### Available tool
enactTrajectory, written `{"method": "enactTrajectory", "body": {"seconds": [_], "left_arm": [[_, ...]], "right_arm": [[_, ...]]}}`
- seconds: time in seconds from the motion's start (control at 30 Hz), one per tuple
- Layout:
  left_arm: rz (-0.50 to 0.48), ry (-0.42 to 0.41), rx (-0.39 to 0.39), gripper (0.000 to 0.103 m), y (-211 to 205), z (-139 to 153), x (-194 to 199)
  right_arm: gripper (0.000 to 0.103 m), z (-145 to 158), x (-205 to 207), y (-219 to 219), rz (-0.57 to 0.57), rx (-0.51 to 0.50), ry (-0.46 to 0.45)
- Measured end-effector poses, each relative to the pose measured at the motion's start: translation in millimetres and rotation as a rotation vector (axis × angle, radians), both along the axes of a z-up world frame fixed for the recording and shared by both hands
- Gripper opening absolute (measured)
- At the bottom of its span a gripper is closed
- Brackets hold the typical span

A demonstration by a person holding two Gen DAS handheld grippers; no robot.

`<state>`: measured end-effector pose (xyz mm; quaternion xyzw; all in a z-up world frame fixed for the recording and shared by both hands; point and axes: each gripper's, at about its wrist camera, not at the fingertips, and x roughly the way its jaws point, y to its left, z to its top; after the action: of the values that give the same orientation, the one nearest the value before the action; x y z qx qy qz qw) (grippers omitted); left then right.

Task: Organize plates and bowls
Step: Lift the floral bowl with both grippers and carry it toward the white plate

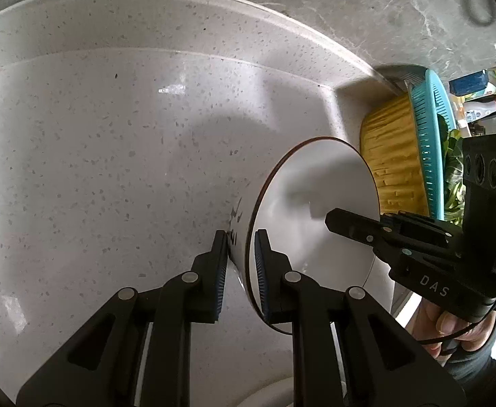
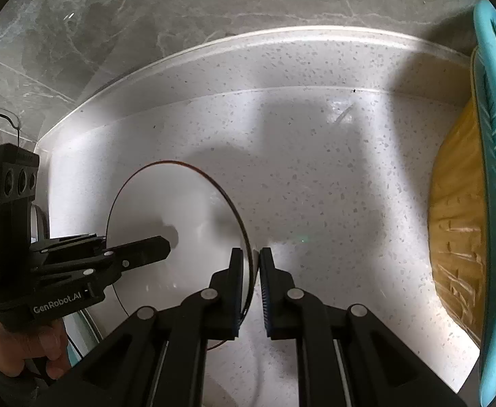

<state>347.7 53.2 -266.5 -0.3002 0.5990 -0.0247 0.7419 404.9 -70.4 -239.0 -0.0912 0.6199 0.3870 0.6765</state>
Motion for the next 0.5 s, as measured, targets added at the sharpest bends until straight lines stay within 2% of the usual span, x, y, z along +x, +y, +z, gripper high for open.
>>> {"method": "enactTrajectory", "body": {"seconds": [0.23,0.5], "left_arm": [[-0.007,-0.01,0.0,0.014,-6.6,20.7,-14.2],[-0.012,-0.036,0.011,0.014,-20.5,59.3,-48.9]], "right_arm": [[0.012,16.0,-7.3,-8.3,-0.008,0.02,0.0],[0.012,51.7,-30.8,-25.7,0.007,0.051,-0.028]]}}
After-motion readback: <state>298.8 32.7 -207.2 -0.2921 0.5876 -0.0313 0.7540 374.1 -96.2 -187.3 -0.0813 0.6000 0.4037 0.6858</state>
